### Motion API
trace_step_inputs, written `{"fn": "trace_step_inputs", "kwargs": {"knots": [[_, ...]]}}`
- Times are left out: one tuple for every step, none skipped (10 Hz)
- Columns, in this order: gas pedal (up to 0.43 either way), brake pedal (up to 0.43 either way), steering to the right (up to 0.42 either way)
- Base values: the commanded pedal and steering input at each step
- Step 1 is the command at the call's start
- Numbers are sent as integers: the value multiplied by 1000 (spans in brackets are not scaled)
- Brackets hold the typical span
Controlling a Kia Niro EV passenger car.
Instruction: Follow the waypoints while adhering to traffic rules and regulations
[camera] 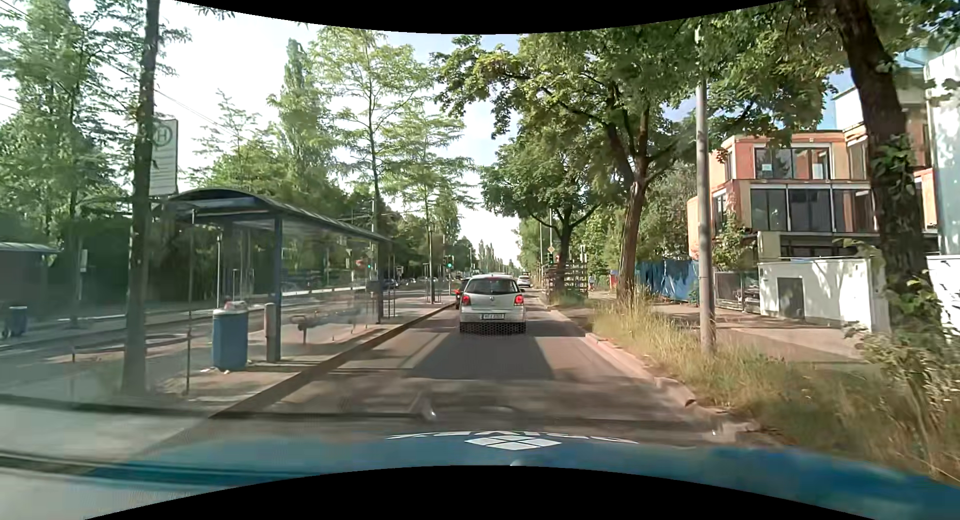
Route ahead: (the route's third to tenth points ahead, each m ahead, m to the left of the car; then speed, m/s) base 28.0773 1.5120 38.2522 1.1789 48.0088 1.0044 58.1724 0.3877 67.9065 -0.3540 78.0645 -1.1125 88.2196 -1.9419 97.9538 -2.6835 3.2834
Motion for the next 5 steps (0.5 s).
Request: {"fn": "trace_step_inputs", "kwargs": {"knots": [[240,0,4],[248,0,4],[268,0,4],[287,0,4],[299,0,4]]}}
